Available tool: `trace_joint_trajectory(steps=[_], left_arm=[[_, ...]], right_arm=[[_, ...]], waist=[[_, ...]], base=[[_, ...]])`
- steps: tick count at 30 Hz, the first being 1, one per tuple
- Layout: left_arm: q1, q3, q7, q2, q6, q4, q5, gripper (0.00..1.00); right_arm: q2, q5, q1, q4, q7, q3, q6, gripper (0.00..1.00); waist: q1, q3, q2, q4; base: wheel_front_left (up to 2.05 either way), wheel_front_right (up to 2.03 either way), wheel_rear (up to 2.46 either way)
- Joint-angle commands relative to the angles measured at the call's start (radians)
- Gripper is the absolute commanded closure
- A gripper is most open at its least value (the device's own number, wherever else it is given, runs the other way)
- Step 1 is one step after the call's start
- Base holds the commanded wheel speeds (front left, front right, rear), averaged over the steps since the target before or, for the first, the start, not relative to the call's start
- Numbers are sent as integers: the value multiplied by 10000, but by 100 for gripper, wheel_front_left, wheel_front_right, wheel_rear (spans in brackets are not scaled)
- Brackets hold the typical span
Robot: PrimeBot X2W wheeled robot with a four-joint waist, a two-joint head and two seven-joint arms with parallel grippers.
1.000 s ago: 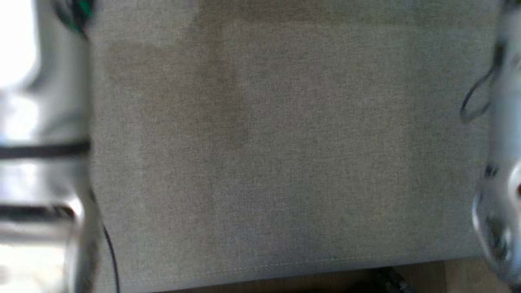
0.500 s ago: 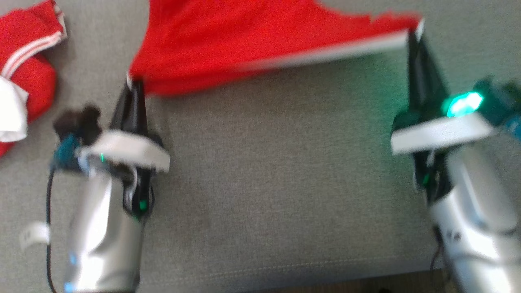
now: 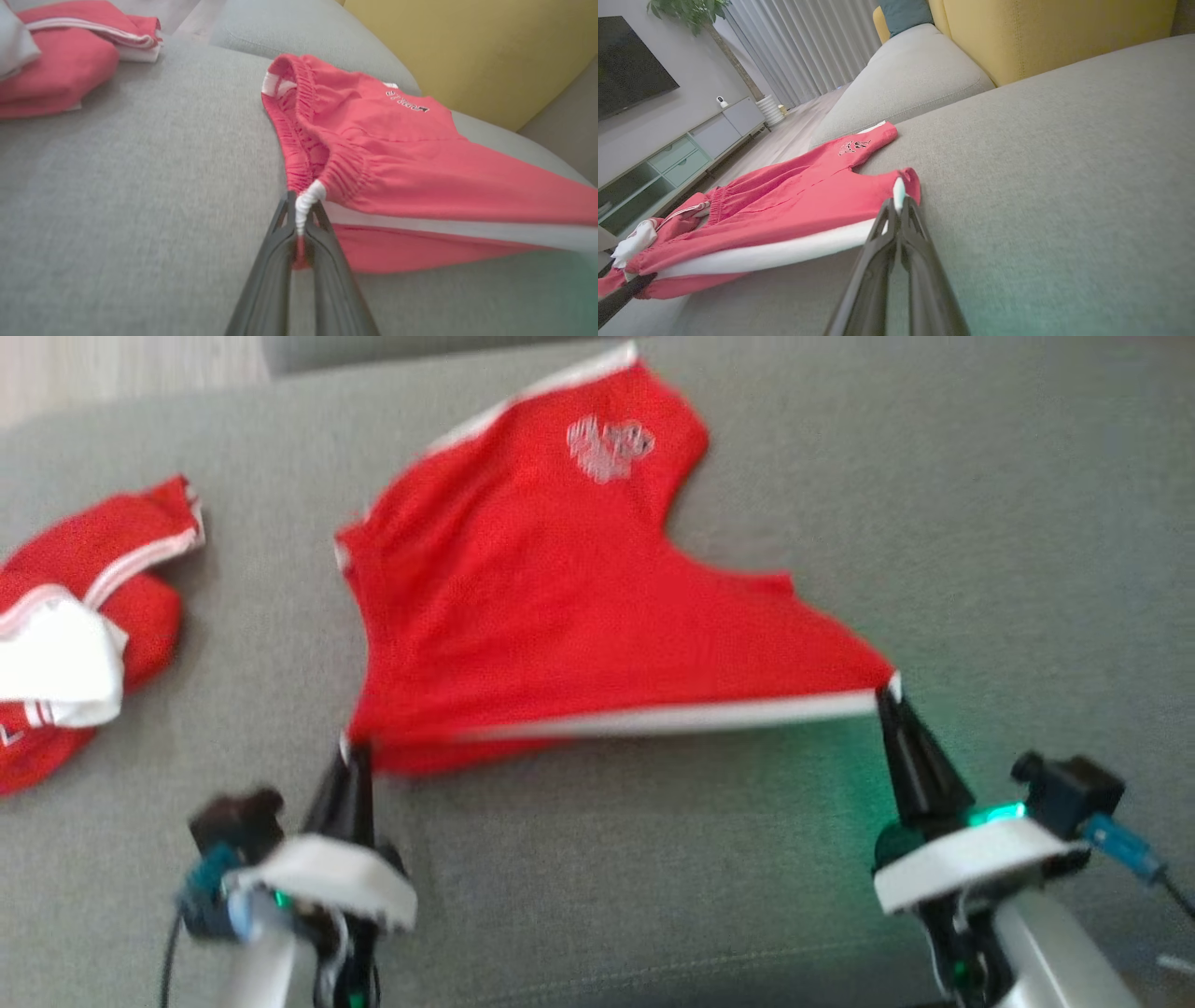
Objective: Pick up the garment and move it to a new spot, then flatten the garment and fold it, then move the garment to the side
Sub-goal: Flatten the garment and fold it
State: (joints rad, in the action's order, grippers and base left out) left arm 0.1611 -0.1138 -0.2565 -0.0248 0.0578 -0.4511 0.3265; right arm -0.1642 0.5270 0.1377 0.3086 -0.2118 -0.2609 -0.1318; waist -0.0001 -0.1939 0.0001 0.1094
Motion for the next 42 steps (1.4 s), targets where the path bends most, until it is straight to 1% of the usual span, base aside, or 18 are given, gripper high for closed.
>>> trace_joint_trajectory(steps=[1, 6, 8, 11, 14, 16, 21, 25, 31, 37, 39, 40, 42], left_arm=[[-228, 309, -53, -255, -80, 136, -75, 100], [-1090, 76, -53, -255, -47, 99, -34, 100], [-1236, 3, -53, -255, -57, 138, -8, 100], [-1656, -271, -53, -255, -140, 345, 122, 100], [-1743, -382, -53, -255, -213, 415, 175, 100], [-1710, -521, -53, -255, -252, 502, 134, 100], [-1068, -614, -53, -255, -195, 743, -94, 100], [-268, -728, -53, -254, -152, 861, -60, 100], [1171, -1365, -53, -254, -119, 731, 180, 100], [2604, -2007, -53, -254, -502, 487, 758, 100], [3085, -2136, -53, -254, -666, 477, 922, 100], [3507, -2262, -53, -254, -808, 376, 1113, 100], [3959, -2394, -53, -254, -919, 245, 1269, 100]], right_arm=[[-181, 114, -229, -378, 69, -117, 11, 100], [-443, 288, -1041, -685, 535, 7, 11, 100], [-479, 308, -1201, -787, 637, 58, 11, 100], [-515, 340, -1567, -1288, 860, 384, 11, 100], [-489, 345, -1477, -1516, 756, 487, 11, 100], [-582, 205, -1222, -1622, 750, 440, 11, 100], [-716, 5, -29, -1434, 725, 163, 11, 100], [-644, -211, 1271, -807, 555, -79, 11, 100], [-506, -596, 3294, 833, 175, -142, 11, 100], [-475, -999, 5264, 2494, -90, -177, 11, 100], [-495, -1239, 5957, 3011, -158, -221, 11, 100], [-505, -1471, 6571, 3591, -219, -233, 11, 100], [-491, -1681, 7171, 4149, -277, -172, 11, 100]], waist=[[1, 574, -1, 234], [1, 1227, -1, 251], [1, 1301, -1, 220], [1, 1415, -1, 13], [1, 1435, -1, -112], [1, 1354, -1, -234], [1, 983, -1, -559], [1, 487, -1, -847], [1, -255, -1, -1553], [1, -898, -1, -2164], [1, -1248, -1, -2318], [1, -1530, -1, -2462], [1, -1835, -1, -2565]], base=[[0, 0, 0], [0, 0, 0], [0, 0, 0], [0, 0, 0], [0, 0, 0], [0, 0, 0], [0, 0, 0], [0, 0, 0], [0, 0, 0], [0, 0, 0], [0, 0, 0], [0, 0, 0], [0, 0, 0]])
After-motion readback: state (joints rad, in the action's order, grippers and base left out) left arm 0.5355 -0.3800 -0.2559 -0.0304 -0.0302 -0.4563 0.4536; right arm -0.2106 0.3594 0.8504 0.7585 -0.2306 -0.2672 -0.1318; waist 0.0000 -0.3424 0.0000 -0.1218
